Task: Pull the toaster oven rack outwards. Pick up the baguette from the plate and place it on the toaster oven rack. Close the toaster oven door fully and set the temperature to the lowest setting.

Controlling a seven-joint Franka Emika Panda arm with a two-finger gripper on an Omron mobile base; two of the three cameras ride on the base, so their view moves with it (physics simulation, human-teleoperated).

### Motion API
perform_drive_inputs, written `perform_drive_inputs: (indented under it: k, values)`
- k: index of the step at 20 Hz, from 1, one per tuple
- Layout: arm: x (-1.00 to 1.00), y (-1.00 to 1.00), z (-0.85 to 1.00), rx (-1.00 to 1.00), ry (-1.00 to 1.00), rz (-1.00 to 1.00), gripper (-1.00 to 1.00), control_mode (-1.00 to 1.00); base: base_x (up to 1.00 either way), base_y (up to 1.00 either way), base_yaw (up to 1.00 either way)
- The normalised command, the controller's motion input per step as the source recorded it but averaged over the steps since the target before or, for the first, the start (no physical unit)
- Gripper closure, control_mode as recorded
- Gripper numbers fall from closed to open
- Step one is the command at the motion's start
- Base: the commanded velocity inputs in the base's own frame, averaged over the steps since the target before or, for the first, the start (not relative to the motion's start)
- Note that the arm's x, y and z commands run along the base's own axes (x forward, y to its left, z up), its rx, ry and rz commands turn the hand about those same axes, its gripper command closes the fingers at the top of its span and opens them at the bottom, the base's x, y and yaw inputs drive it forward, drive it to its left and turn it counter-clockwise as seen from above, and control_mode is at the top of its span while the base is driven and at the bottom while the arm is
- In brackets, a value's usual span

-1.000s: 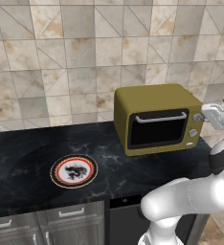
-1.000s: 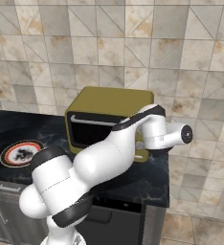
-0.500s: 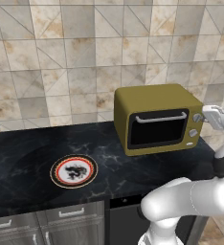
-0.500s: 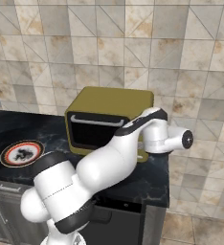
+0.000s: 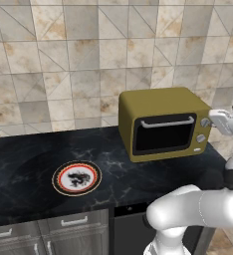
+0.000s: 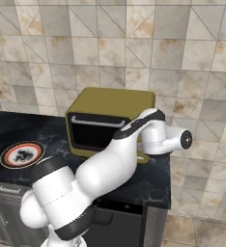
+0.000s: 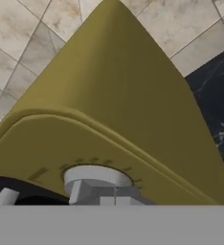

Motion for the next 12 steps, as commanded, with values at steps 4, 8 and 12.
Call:
perform_drive_inputs:
  k: [4,8,12]
  values:
    - [0.26,0.78,0.81,-0.2,-0.02,0.0,1.0,-1.0,0.0,0.0,0.0]
    - [0.29,0.74,0.82,-0.26,-0.06,0.01,1.0,-1.0,0.0,0.0,0.0]
    - [0.4,0.65,0.77,-0.29,-0.08,0.04,1.0,-1.0,0.0,0.0,0.0]
